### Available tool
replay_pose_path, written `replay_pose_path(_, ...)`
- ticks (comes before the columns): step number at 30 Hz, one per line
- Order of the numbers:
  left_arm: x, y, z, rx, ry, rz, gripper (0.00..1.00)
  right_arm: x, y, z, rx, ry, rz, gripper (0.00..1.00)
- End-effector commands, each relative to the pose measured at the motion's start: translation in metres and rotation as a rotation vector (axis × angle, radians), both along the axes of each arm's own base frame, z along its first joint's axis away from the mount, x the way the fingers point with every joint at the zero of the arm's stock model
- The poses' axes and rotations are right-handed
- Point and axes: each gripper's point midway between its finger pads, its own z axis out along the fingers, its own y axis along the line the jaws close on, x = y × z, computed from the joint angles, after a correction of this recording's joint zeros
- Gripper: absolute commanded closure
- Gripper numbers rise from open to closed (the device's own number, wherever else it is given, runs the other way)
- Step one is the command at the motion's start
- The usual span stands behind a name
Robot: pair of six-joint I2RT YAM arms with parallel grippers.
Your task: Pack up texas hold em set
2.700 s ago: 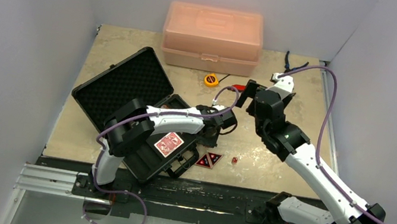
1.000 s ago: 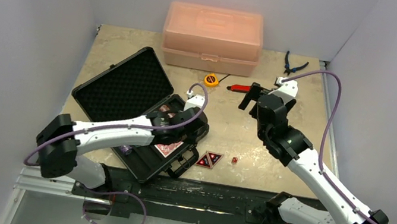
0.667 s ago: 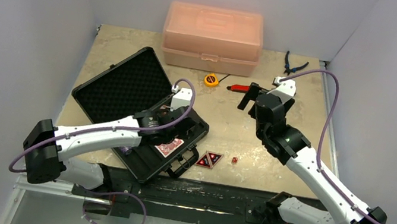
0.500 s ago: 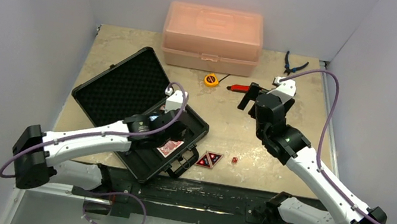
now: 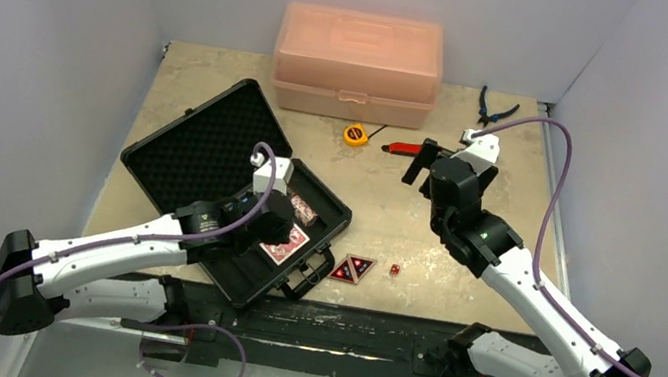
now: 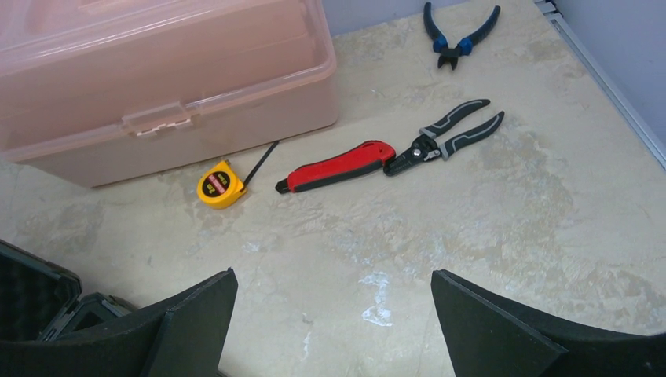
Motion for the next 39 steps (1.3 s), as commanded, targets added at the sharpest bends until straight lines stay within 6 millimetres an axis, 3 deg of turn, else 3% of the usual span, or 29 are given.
replay_pose_path(1,-0.015,0.029,-0.006,0.029,0.06,0.089,1.0,0.002,-0.008,0.018,0.007,-0.052,-0.047,0.01)
replay_pose_path(10,-0.048,0.086,-0.032,0.064,0.16,0.237,1.0,0.0,-0.014,0.018,0.01,-0.056,-0.075,0.01)
replay_pose_path(17,-0.067,0.122,-0.037,0.098,0.217,0.357,1.0,0.0,-0.013,0.016,0.008,-0.048,-0.07,0.01)
replay_pose_path(31,-0.078,0.131,-0.06,0.127,0.287,0.45,1.0,0.0,-0.007,0.013,0.013,-0.037,-0.041,0.01)
replay_pose_path(39,-0.07,0.117,-0.063,0.121,0.286,0.424,1.0,0.001,-0.006,0.011,0.01,-0.032,-0.034,0.01)
